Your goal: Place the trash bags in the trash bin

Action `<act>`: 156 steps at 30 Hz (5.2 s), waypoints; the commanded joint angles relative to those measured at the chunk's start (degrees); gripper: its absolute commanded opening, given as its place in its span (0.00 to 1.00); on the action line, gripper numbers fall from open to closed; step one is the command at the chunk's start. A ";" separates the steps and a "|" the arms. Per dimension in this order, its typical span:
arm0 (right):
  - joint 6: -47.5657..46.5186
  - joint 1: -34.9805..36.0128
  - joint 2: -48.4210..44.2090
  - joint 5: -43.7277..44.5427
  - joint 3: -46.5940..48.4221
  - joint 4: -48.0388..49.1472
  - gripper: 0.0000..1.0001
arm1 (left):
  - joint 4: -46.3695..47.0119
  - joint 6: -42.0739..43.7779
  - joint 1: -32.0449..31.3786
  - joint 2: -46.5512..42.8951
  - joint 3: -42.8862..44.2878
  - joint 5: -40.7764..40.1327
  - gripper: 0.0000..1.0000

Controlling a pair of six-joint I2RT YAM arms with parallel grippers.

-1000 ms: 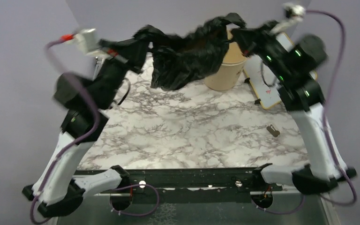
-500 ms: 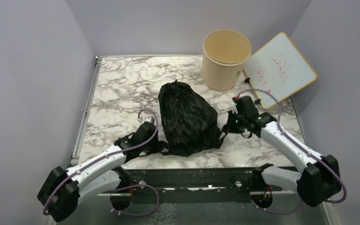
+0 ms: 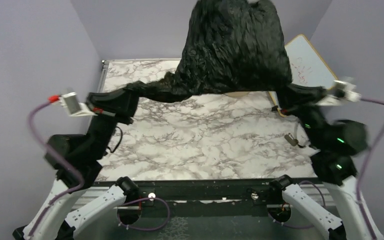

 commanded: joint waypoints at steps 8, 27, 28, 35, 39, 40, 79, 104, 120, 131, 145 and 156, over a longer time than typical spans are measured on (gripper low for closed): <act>7.05 -0.36 21.80 0.68 -7.62 -29.49 0.00 | -11.19 -27.06 0.51 8.46 -35.78 1.06 0.00; 16.27 -0.36 24.30 -10.10 -22.84 -32.98 0.00 | -11.17 -35.13 -1.17 13.53 -44.18 15.97 0.00; 15.77 -0.36 20.89 -9.16 -22.32 -30.63 0.00 | -13.69 -34.66 -2.16 14.32 -42.83 14.28 0.00; 9.65 -0.36 16.08 -0.66 -5.72 -24.73 0.00 | -14.35 -19.80 -4.03 4.30 -28.46 -8.91 0.00; 10.01 -0.36 18.70 1.27 -2.89 -26.94 0.00 | -21.84 -16.90 -3.97 7.18 -20.11 -12.55 0.00; 10.63 -0.36 18.48 1.36 -3.79 -26.54 0.00 | -22.29 -16.80 -4.00 7.31 -19.50 -12.36 0.00; 18.57 -0.36 25.08 -7.98 -2.98 -20.25 0.05 | -3.67 -12.47 -3.91 15.51 -13.85 15.35 0.00; 26.79 -0.36 21.91 -22.16 -16.27 -4.51 0.45 | -2.31 -19.46 -3.92 23.72 -11.14 19.81 0.00; 21.85 -0.36 11.00 -26.78 -23.82 7.17 0.53 | -4.33 -24.94 -3.64 23.71 -12.97 11.78 0.00; 24.88 -0.19 13.00 -38.29 -28.19 20.07 0.56 | 3.21 -31.54 -3.52 28.30 -13.15 20.10 0.00; 24.37 6.81 20.67 -33.76 -26.98 23.18 0.57 | 12.44 -38.14 -3.56 29.94 -16.95 23.80 0.00; 22.96 9.04 20.08 -23.18 -28.49 22.57 0.17 | 9.84 -37.46 -3.52 26.57 -18.13 21.42 0.00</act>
